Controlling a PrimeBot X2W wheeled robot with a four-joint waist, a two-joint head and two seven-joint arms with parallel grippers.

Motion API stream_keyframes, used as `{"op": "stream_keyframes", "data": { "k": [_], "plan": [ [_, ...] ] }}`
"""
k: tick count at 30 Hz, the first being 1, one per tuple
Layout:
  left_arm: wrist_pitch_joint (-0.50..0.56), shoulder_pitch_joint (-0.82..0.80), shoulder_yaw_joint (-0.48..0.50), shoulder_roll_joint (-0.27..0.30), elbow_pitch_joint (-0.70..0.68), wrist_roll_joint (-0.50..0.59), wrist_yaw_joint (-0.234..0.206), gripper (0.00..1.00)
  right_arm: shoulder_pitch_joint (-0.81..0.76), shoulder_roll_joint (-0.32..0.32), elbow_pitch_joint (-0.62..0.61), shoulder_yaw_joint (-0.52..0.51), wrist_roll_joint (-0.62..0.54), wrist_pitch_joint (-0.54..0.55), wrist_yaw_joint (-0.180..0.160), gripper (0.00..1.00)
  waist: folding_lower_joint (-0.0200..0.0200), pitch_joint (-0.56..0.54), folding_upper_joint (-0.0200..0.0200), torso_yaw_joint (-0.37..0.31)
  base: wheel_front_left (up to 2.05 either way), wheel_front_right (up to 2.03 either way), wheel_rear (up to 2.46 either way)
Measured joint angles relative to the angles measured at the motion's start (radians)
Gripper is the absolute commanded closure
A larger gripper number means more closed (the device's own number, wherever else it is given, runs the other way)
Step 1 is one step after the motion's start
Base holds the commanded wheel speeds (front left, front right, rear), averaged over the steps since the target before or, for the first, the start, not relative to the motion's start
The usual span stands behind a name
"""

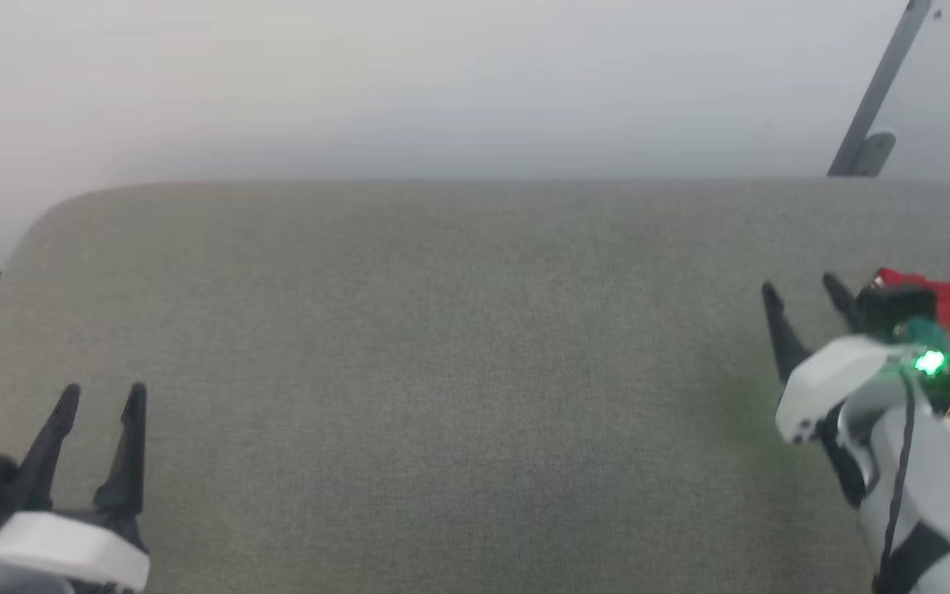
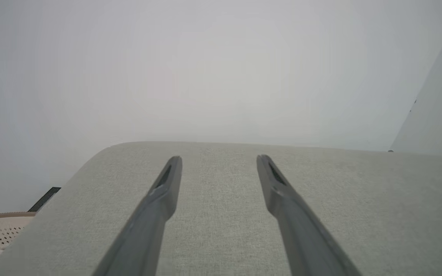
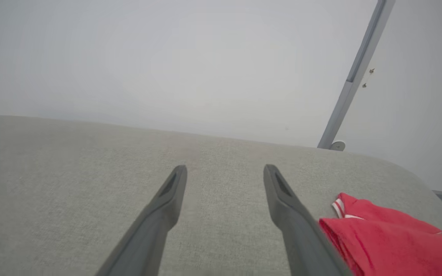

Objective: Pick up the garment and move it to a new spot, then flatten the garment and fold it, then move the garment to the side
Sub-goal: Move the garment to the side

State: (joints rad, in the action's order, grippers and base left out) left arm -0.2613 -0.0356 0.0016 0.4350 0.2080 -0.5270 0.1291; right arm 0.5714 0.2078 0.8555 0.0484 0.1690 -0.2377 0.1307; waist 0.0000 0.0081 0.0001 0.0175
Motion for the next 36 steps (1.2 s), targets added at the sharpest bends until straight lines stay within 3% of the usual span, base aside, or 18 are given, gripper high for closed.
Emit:
{"op": "stream_keyframes", "data": {
  "k": [6,19,36],
  "plan": [
    [0.000,0.076,0.059,-0.012,-0.028,0.028,0.000,0.00,-0.127,-0.011,-0.112,0.005,0.023,-0.011,0.000,0.00,0.0000,-0.031,0.0000,0.013,0.00,0.00,0.00],
    [0.000,0.151,0.094,-0.005,-0.027,0.024,0.000,0.00,-0.389,-0.071,-0.348,-0.110,0.021,-0.005,0.000,0.00,0.0000,-0.050,0.0000,0.011,0.00,0.00,0.00],
    [0.000,0.157,0.071,0.002,-0.011,0.000,0.000,0.00,-0.505,-0.139,-0.528,-0.155,-0.023,0.064,0.000,0.00,0.0000,-0.043,0.0000,-0.025,0.00,0.00,0.00]
  ]
}}
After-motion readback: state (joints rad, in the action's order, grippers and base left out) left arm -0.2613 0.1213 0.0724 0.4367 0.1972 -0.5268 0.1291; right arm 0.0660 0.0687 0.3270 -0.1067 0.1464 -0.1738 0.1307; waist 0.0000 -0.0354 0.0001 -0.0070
